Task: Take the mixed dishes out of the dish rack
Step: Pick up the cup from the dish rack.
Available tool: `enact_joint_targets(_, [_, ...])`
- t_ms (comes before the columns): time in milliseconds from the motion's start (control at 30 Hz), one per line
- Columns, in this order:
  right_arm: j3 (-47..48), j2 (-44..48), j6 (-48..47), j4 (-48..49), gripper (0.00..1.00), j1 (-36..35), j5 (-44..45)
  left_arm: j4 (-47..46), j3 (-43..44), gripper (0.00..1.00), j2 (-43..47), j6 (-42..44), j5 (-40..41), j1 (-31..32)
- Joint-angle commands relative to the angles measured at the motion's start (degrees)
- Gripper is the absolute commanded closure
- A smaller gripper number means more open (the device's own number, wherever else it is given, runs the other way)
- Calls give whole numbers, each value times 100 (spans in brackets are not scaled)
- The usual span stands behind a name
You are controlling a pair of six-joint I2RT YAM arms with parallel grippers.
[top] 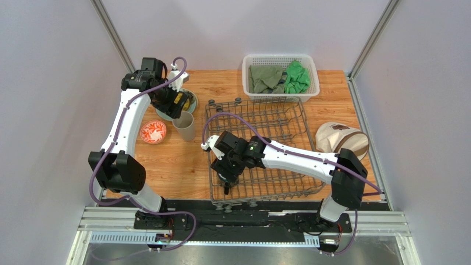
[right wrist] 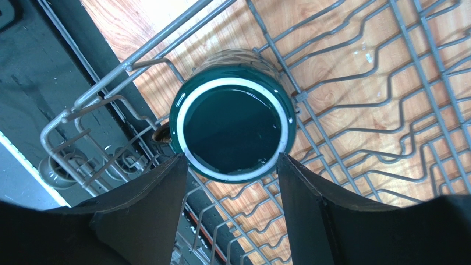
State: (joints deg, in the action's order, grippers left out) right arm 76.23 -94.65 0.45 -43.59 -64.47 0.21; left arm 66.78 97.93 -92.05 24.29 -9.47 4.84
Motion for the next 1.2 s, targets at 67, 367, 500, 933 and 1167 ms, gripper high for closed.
enact_joint_targets(67, [287, -194, 193, 70, 35, -48, 67, -192, -90, 13, 249, -100, 42, -36])
enact_joint_targets(367, [261, -19, 140, 35, 35, -75, -179, -218, -195, 13, 293, -48, 86, -36])
enact_joint_targets(500, [244, 148, -18, -17, 36, -171, -171, -218, -213, 13, 302, -48, 112, -36])
enact_joint_targets(933, [-266, 658, -80, 132, 12, -409, 339, -174, -230, 13, 390, -118, 367, -36])
enact_joint_targets(1167, [-477, 641, 87, 220, 0, -418, 392, -192, -310, 13, 381, -162, 429, -36])
